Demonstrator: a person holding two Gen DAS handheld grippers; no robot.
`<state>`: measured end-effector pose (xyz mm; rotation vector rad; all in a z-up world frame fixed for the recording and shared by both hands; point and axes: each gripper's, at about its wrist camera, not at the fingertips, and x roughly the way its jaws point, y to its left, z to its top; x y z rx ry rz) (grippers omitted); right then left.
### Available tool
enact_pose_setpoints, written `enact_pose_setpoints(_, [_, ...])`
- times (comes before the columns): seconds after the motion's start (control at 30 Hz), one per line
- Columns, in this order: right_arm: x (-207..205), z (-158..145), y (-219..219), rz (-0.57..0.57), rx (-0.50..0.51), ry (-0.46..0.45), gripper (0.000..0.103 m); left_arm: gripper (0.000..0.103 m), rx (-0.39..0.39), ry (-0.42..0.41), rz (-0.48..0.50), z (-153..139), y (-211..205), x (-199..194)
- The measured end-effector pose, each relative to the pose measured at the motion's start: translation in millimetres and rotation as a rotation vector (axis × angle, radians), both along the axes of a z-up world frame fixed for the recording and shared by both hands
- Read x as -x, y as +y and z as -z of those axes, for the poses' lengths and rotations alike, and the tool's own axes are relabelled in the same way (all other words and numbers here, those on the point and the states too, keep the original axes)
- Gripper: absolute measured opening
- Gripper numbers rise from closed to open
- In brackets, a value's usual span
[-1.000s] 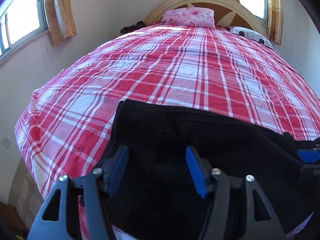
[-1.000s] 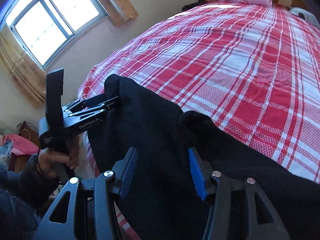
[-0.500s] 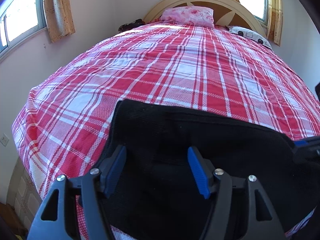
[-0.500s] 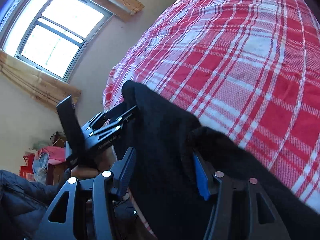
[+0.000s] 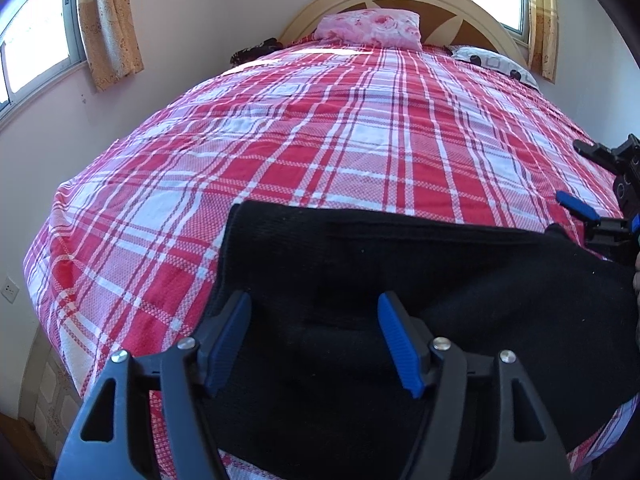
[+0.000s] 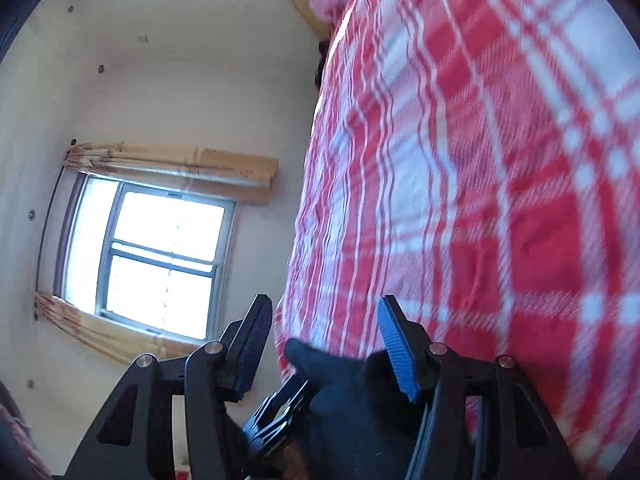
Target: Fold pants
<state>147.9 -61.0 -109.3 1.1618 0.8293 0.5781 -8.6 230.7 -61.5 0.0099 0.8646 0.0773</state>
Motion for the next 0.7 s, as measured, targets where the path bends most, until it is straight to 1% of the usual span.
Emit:
enact_pose_setpoints(0.07, [3, -13, -7, 0.015, 0.038, -0.004, 0.058, 0.069, 0.021, 0.005, -0.004, -4, 3, -1])
enact_pose_setpoints(0.13, [14, -39, -6, 0.001, 0.175, -0.048, 0.058, 0.069, 0.038, -0.006, -0.01, -11, 3, 0])
enact_pose_setpoints(0.17, [21, -51, -2, -0.012, 0.238, -0.071, 0.058, 0.069, 0.048, -0.027, -0.004, -16, 2, 2])
enact_pose_setpoints(0.2, [30, -59, 5, -0.03, 0.281, -0.105, 0.058, 0.069, 0.054, -0.05, 0.005, -20, 0, 4])
enact_pose_setpoints(0.23, [39, -64, 15, -0.055, 0.312, -0.126, 0.058, 0.069, 0.054, -0.071, 0.02, -25, -5, 6])
enact_pose_setpoints(0.27, [46, -63, 23, -0.073, 0.347, -0.125, 0.058, 0.069, 0.049, -0.077, 0.034, -26, -11, 6])
enact_pose_setpoints(0.3, [52, -60, 28, -0.081, 0.374, -0.121, 0.058, 0.069, 0.044, -0.069, 0.047, -26, -16, 5])
enact_pose_setpoints(0.33, [58, -55, 33, -0.084, 0.406, -0.114, 0.058, 0.069, 0.035, -0.045, 0.058, -22, -24, 1])
enact_pose_setpoints(0.37, [61, -48, 30, -0.077, 0.427, -0.096, 0.055, 0.069, 0.029, -0.017, 0.055, -16, -29, -3])
enact_pose_setpoints(0.4, [63, -41, 27, -0.059, 0.447, -0.067, 0.05, 0.069, 0.03, 0.012, 0.044, -10, -32, -7])
enact_pose_setpoints(0.43, [66, -36, 23, -0.041, 0.45, -0.055, 0.048, 0.069, 0.037, 0.044, 0.023, -3, -33, -11])
enact_pose_setpoints(0.5, [72, -45, 17, -0.008, 0.494, -0.044, 0.048, 0.07, 0.056, 0.035, -0.006, -2, -33, -11])
enact_pose_setpoints(0.53, [79, -58, 11, 0.021, 0.53, -0.063, 0.048, 0.073, 0.066, 0.032, -0.012, -2, -33, -11])
enact_pose_setpoints(0.57, [82, -73, 4, 0.055, 0.562, -0.099, 0.048, 0.074, 0.066, 0.036, -0.014, -2, -34, -11])
enact_pose_setpoints(0.6, [93, -92, -7, 0.1, 0.605, -0.131, 0.049, 0.074, 0.062, 0.038, -0.014, -1, -34, -11])
enact_pose_setpoints(0.67, [117, -127, -39, 0.216, 0.752, -0.15, 0.049, 0.074, 0.055, 0.037, -0.016, -1, -35, -10])
enact_pose_setpoints(0.7, [128, -139, -56, 0.288, 0.857, -0.137, 0.049, 0.074, 0.055, 0.037, -0.018, -1, -36, -10])
